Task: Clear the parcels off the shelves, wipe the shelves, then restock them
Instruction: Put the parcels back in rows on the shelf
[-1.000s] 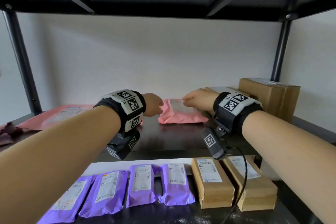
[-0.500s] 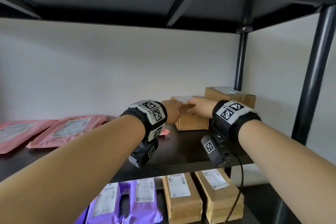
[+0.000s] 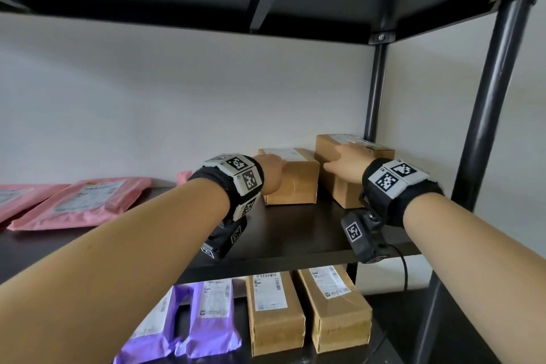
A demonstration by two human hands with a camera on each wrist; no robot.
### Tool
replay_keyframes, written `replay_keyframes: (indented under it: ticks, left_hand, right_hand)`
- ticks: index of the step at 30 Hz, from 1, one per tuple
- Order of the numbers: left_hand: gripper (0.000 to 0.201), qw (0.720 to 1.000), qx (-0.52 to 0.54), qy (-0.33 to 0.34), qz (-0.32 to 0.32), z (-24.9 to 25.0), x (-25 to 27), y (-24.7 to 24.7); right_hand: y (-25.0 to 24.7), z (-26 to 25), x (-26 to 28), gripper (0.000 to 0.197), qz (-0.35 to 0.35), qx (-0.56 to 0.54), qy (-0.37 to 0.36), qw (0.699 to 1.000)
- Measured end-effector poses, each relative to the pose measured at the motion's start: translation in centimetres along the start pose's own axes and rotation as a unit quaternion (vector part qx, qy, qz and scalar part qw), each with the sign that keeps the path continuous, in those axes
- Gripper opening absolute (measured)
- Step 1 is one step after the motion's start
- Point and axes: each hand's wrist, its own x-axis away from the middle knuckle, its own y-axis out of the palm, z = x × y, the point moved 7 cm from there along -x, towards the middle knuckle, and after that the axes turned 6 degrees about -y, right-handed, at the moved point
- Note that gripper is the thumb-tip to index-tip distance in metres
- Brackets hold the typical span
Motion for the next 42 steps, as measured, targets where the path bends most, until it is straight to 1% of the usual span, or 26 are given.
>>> replay_keyframes:
  ticks: [3,5,7,9,12,14,17,20,24,28,30,32,35,39,42]
  left_hand:
    - [0.046,0.999,0.04,0.0,0.037,0.0,0.8,-0.5]
    - [0.043,0.996,0.063,0.011,0.059,0.1,1.8,-1.1]
    - [0.046,0.994,0.078,0.018,0.068,0.2,2.9,-1.5]
    - [0.044,0.992,0.094,0.021,0.086,0.0,4.2,-2.3]
    - [0.037,0.99,0.103,0.026,0.091,-0.8,6.2,-2.7]
    - [0.039,0.989,0.099,0.031,0.1,-1.5,7.6,-2.6]
    - [0.042,0.983,0.132,0.037,0.12,-2.4,10.4,-2.0]
    - [0.039,0.979,0.155,0.052,0.123,-3.1,13.4,-0.9]
    - [0.031,0.969,0.184,0.064,0.151,-4.4,17.4,1.4]
    - [0.03,0.959,0.244,0.096,0.111,-4.4,20.4,5.2]
    - [0.03,0.958,0.256,0.088,0.098,-4.7,21.2,7.4]
    - [0.03,0.958,0.272,0.065,0.068,-5.2,21.7,10.1]
    - [0.029,0.959,0.279,0.039,0.037,-6.1,22.6,13.8]
    - [0.033,0.956,0.294,-0.023,-0.004,-8.8,24.2,17.8]
    - [0.032,0.956,0.282,-0.077,-0.032,-11.7,25.2,20.2]
  right_hand:
    - [-0.6,-0.3,0.7,0.049,0.013,-0.035,-0.01,0.999]
    - [-1.5,-0.8,1.5,0.041,0.042,-0.063,-0.027,0.997]
    - [-2.2,-1.8,2.6,0.035,0.079,-0.084,-0.047,0.992]
    - [-2.2,-2.8,3.5,0.036,0.095,-0.105,-0.058,0.988]
    - [-2.1,-4.5,5.1,0.034,0.113,-0.133,-0.075,0.982]
    - [-2.0,-5.7,6.6,0.031,0.121,-0.149,-0.089,0.977]
    - [-1.6,-7.6,9.2,0.029,0.127,-0.155,-0.099,0.975]
    - [-0.7,-9.2,12.0,0.028,0.127,-0.166,-0.101,0.973]
    - [1.0,-10.6,16.0,0.025,0.126,-0.189,-0.094,0.969]
    - [4.3,-10.8,19.1,0.023,0.092,-0.197,-0.071,0.974]
    - [6.0,-10.8,20.4,0.022,0.075,-0.183,-0.058,0.979]
    - [7.6,-10.8,21.5,0.021,0.064,-0.186,-0.046,0.979]
    - [10.4,-11.3,22.2,0.022,0.033,-0.189,-0.051,0.98]
    - [15.1,-13.5,21.7,0.02,-0.024,-0.194,-0.079,0.977]
    - [18.5,-16.1,21.0,0.021,-0.076,-0.215,-0.106,0.968]
